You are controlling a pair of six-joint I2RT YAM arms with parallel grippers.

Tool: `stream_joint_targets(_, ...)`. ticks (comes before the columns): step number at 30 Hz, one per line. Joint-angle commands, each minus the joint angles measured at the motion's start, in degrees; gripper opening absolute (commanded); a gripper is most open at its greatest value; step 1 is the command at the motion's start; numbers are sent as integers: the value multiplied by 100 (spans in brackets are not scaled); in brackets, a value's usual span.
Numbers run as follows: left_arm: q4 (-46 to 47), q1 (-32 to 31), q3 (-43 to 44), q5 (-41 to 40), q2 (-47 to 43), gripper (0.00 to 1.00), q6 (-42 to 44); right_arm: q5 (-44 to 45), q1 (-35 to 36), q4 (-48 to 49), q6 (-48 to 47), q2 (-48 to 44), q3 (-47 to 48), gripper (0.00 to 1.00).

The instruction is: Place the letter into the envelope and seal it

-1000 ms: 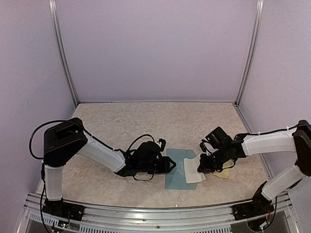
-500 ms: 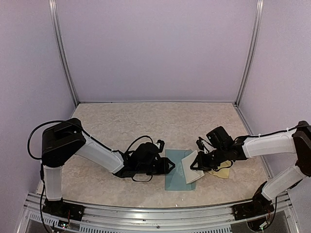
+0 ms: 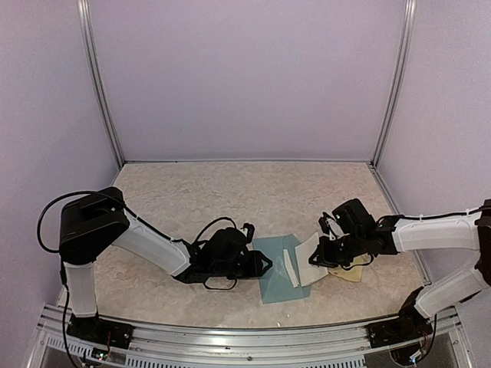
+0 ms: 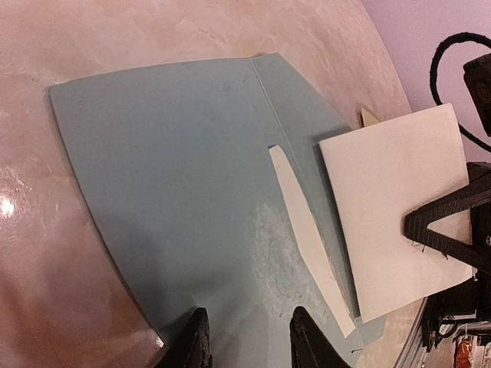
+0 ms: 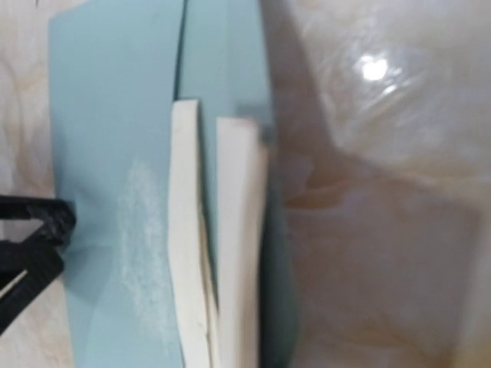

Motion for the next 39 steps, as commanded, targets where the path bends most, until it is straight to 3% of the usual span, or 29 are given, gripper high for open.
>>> stream_joint_targets(1,-434,-70,-180,-87,-49,34,-78,417,-39,-526,67,-131,74,0)
stream_joint_targets(8,-363,-91,-145,-11,-2,35,-74,160,-38,-361,-79,349,153,0)
stream_joint_targets(15,-873,-94,-219,-493,-529,48,78,309,-34,-421,-95,451,221,0)
stream_joint_targets(20,-1185,-92,-335,-628,-767,53,15,293,-37,-429,-122,487,271,0)
stream_joint_targets(26,-887,-88,-546,-415,-713,54,-138,239,-15,-385,-141,551,332,0)
stream_joint_targets(39,-750,-84,-453,-156,-377,48,-175,219,190,-288,-155,968,590,0)
